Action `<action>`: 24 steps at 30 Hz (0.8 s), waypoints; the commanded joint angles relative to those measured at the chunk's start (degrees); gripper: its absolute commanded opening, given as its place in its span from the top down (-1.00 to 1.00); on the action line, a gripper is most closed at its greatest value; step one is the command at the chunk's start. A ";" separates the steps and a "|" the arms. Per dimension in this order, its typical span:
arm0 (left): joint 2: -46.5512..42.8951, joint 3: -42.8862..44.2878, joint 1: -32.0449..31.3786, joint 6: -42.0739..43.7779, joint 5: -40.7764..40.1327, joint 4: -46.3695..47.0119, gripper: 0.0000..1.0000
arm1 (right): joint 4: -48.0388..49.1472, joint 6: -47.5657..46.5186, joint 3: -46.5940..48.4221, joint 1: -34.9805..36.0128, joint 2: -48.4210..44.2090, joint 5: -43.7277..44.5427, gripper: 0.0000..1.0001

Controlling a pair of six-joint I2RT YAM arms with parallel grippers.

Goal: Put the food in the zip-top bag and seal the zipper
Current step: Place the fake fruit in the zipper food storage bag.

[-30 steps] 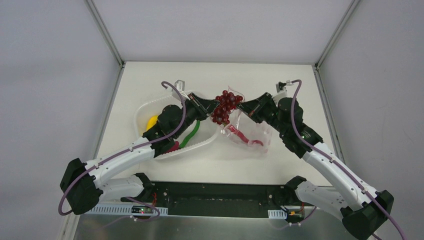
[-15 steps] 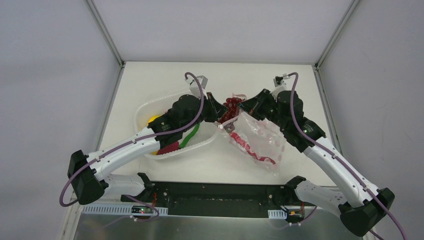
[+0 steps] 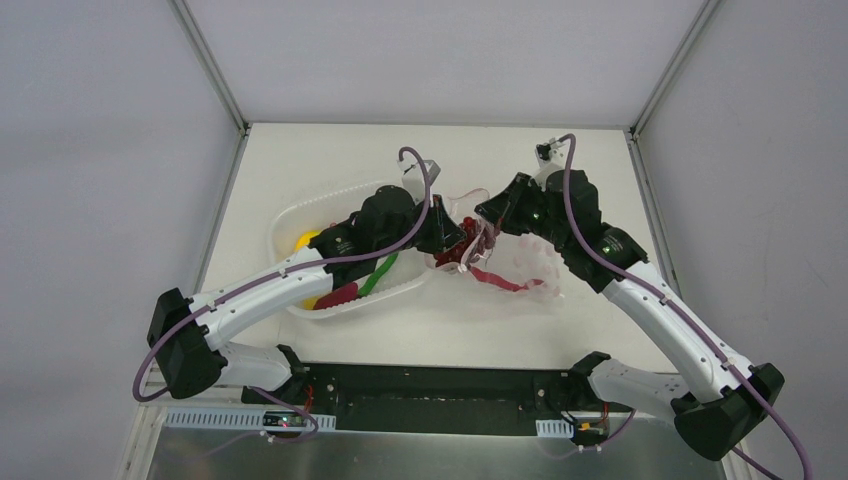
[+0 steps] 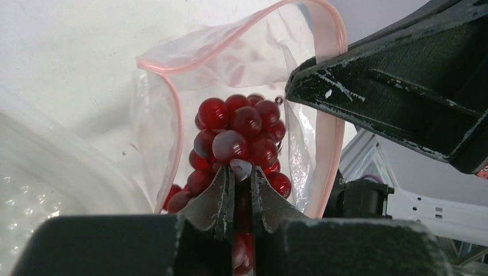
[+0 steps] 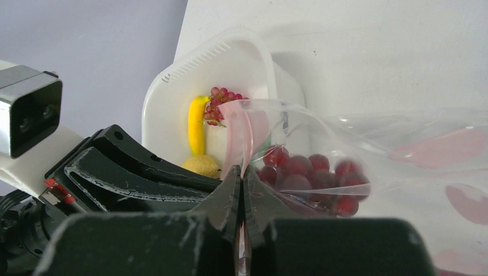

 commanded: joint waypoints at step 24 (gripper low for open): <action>-15.71 0.97 -0.26 11.92 -7.16 -7.11 -0.61 | 11.20 0.84 -6.82 -1.54 -5.10 -5.92 1.00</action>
